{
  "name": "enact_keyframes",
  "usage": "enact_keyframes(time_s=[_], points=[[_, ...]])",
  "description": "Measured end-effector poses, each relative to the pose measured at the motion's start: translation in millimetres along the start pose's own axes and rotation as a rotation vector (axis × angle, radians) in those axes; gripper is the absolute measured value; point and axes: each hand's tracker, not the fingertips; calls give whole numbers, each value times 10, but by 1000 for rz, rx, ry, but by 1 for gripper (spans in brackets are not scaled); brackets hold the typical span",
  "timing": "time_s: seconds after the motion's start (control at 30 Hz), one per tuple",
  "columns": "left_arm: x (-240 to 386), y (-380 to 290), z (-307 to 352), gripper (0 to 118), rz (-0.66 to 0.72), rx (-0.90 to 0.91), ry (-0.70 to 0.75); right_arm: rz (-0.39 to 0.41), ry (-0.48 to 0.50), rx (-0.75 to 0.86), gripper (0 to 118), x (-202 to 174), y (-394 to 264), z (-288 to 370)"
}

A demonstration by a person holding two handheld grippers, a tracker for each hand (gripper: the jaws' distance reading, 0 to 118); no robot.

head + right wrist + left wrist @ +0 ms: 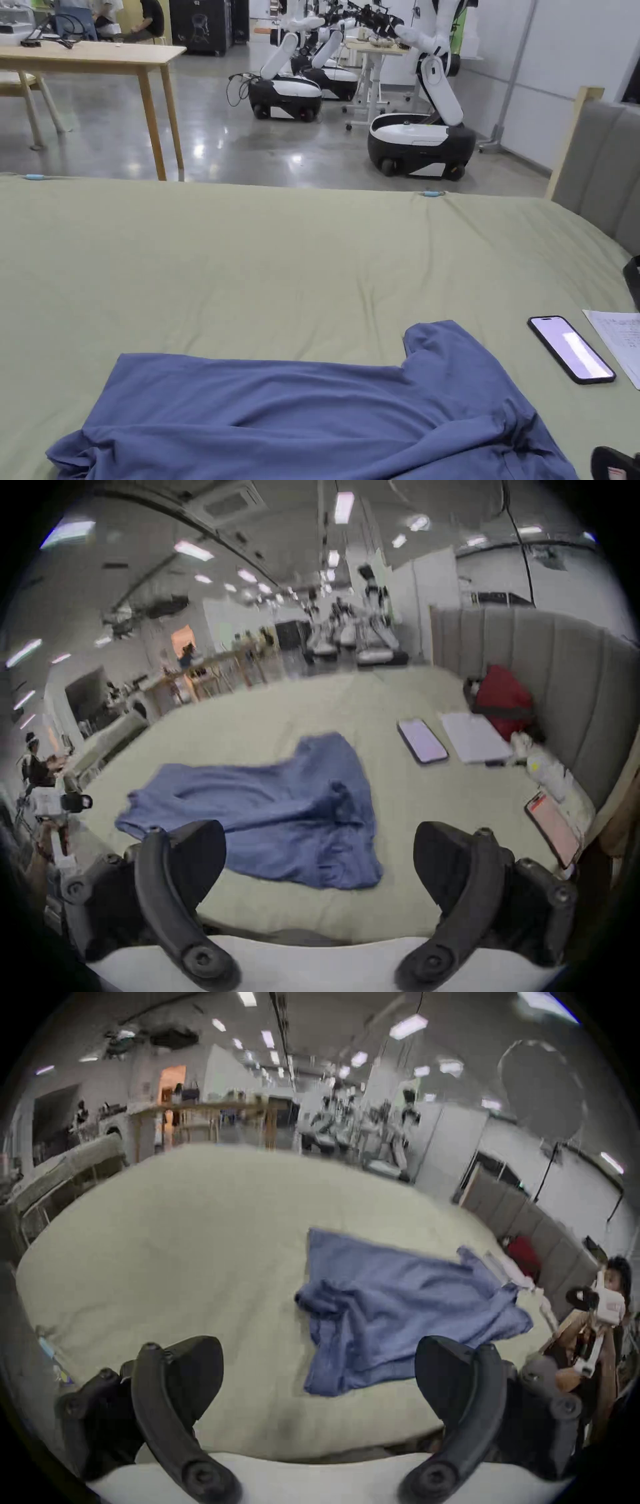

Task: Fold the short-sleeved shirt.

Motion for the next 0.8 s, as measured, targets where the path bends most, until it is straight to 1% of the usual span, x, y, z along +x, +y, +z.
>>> enact_keyframes(time_s=[0.07,0.1,0.13,0.17,0.2,0.23,0.27,0.33,0.37,0.4,0.5,0.53,0.57,0.63,0.7,0.77,0.8], points=[[133,-13,312,112,9,75,-11,29,17,60,111,-246,-17,295],[176,-36,410,105,4,104,-13,39,1,81,105,-357,-34,397],[229,-59,491,87,-2,124,-5,64,-7,110,93,-462,-68,461],[280,-75,538,52,-14,118,5,90,-21,129,65,-562,-83,521],[310,-77,521,0,-30,117,17,126,-37,134,11,-658,-88,552],[363,-77,486,0,-59,81,46,152,-53,129,0,-737,-93,548],[408,-86,512,0,-83,76,58,156,-69,131,0,-791,-83,586],[454,-53,485,0,-112,62,26,143,-11,107,0,-847,-33,611],[478,-4,463,0,-106,67,15,138,-6,113,0,-875,-14,622],[501,64,415,0,-106,57,6,67,26,118,0,-516,-206,560],[543,348,97,0,-119,60,8,67,30,116,0,-285,-164,558],[544,477,-76,0,-135,52,7,117,10,116,0,-590,-148,546],[521,595,-291,0,-149,33,16,110,20,119,0,-566,-136,538],[466,820,-729,0,-128,-41,27,104,27,117,0,-522,-106,510],[423,1023,-1206,6,-111,-110,26,106,9,103,0,-521,-124,476],[311,1142,-1709,12,-91,-109,15,101,-21,78,0,-490,-127,402],[273,1191,-1933,21,-77,-145,7,94,-28,74,0,-491,-138,370]])
